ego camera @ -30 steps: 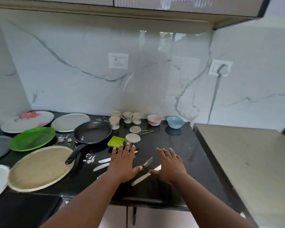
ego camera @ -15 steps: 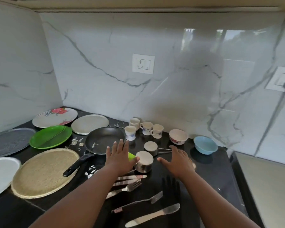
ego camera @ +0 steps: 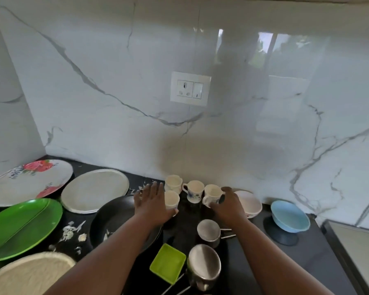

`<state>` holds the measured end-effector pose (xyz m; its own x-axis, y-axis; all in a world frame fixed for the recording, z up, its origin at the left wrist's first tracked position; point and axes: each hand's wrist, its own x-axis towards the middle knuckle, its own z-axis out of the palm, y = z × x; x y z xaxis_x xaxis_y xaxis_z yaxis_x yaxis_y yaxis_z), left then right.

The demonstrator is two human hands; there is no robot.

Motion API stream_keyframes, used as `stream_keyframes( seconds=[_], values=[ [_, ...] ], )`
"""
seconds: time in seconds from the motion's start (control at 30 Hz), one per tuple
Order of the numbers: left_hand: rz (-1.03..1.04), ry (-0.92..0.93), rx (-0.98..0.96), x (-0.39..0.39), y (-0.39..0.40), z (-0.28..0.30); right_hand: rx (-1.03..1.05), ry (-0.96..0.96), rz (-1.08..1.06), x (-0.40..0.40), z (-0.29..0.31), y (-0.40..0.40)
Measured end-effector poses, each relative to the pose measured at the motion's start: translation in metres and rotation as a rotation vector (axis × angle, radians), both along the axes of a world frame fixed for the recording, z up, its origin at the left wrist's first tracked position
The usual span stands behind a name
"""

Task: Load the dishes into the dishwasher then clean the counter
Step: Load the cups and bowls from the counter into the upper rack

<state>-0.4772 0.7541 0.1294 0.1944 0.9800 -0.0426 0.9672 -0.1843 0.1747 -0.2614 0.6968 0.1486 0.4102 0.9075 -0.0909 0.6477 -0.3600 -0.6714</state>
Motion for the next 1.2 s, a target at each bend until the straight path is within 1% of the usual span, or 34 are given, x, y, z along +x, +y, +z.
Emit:
stream_keyframes(
  seconds=[0.1,0.17,0.23,0.37,0.43,0.5,0.6,0.7,0.73,0.77,0.8,0.87,0.9,0.93,1.0,1.07,1.13,1.2],
  values=[
    [-0.105,0.042,-0.072,0.009,0.027,-0.004,0.014,0.106,-0.078,-0.005,-0.007,0.03],
    [-0.167,0.073,-0.109,0.012,0.036,-0.009,-0.012,0.115,-0.11,-0.007,-0.015,0.043],
    [-0.177,0.037,-0.075,0.013,0.043,-0.016,-0.037,0.106,-0.14,-0.008,-0.021,0.054],
    [-0.182,-0.105,-0.05,0.007,0.05,-0.025,-0.099,0.063,-0.18,-0.011,-0.033,0.072],
    [-0.199,-0.171,-0.041,0.003,0.05,-0.027,-0.093,0.033,-0.208,-0.014,-0.037,0.076],
    [-0.199,-0.268,-0.017,0.001,0.049,-0.024,-0.054,0.038,-0.259,-0.015,-0.038,0.076],
    [-0.176,-0.483,-0.012,0.002,0.043,-0.014,0.019,0.072,-0.325,-0.018,-0.036,0.069],
    [-0.181,-0.711,0.001,0.01,0.034,-0.004,0.173,0.157,-0.375,-0.019,-0.025,0.053],
    [-0.182,-0.786,0.002,0.015,0.03,-0.001,0.229,0.228,-0.402,-0.018,-0.018,0.046],
    [-0.183,-0.85,0.003,0.021,0.025,0.002,0.274,0.347,-0.444,-0.016,-0.011,0.038],
    [-0.192,-0.902,0.009,0.028,0.018,0.005,0.319,0.531,-0.493,-0.013,-0.003,0.029],
    [-0.235,-0.961,0.019,0.046,0.003,0.011,0.341,0.984,-0.535,-0.004,0.016,0.003],
    [-0.263,-0.977,0.023,0.056,-0.007,0.014,0.353,1.15,-0.512,0.002,0.026,-0.013],
    [-0.29,-0.997,0.029,0.068,-0.016,0.017,0.38,1.252,-0.498,0.008,0.034,-0.031],
    [-0.332,-1.074,-0.013,0.092,-0.037,0.02,0.467,1.368,-0.498,0.023,0.04,-0.067],
    [-0.385,-1.143,-0.096,0.114,-0.061,0.024,0.601,1.479,-0.495,0.038,0.042,-0.105],
    [-0.434,-1.171,-0.204,0.134,-0.089,0.028,0.731,1.545,-0.532,0.051,0.041,-0.144],
    [-0.438,-1.217,-0.336,0.154,-0.119,0.03,0.819,1.569,-0.582,0.065,0.041,-0.184]
  ],
)
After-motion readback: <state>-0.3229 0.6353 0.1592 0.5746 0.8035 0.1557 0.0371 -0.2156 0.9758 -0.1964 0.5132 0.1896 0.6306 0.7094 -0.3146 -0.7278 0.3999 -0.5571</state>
